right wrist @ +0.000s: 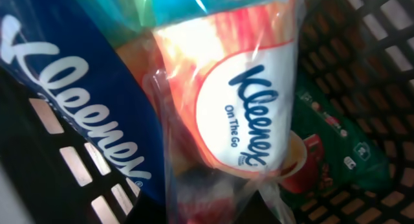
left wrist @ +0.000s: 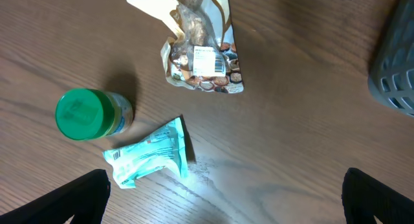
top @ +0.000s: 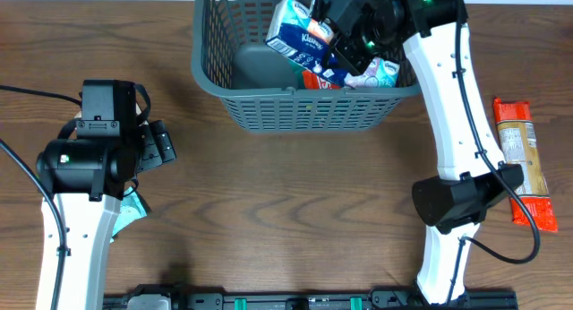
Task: Pack container
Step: 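Lower the Kleenex pack into the basket and open the right gripper, then move the right gripper to the spaghetti pack on the right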
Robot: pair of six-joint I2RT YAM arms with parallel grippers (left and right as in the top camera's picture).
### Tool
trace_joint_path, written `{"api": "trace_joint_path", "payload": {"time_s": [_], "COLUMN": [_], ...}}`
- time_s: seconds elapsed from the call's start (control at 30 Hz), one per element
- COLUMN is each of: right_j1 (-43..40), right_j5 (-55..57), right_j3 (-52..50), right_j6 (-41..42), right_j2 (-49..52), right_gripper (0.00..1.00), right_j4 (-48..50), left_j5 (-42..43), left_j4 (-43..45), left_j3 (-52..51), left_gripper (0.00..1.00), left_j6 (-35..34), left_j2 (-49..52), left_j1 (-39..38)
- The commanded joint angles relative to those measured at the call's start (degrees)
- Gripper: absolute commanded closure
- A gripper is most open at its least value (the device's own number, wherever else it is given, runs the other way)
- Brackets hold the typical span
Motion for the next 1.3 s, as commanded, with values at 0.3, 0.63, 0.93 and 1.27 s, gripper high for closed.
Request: {"api": "trace_joint_path", "payload": {"time_s": [0.3,0.63,0.93,1.27], "right_j1": [1.07,-1.57,-16.37,-38.14], "right_j5": [-1.31,7.78,27.34,23.28], "right_j3": [-0.85,2.93,7.34,5.77], "right_j6": [-0.15,11.3,34.29,37.77], "right_j2": [0.63,-3.89,-16.74,-20.63], "right_gripper": [0.18,0.16,0.01,0.01], "right_j4": [-1.9,-0.96,-4.11,-12.52], "left_j5": [-1.09,-1.09,-1.09,-1.09], "left_j4": [0.02,0.02,0.0,0.0], "left_j3": [-0.37,-0.37,-0.37,-0.37], "left_gripper": [0.01,0.01,0.01,0.01], "left_j6": [0.48,0.48,0.5,0.5], "left_j2": [-0.15,-0.15,-0.15,-0.15], "left_j1": [0.28,0.28,0.28,0.28]}}
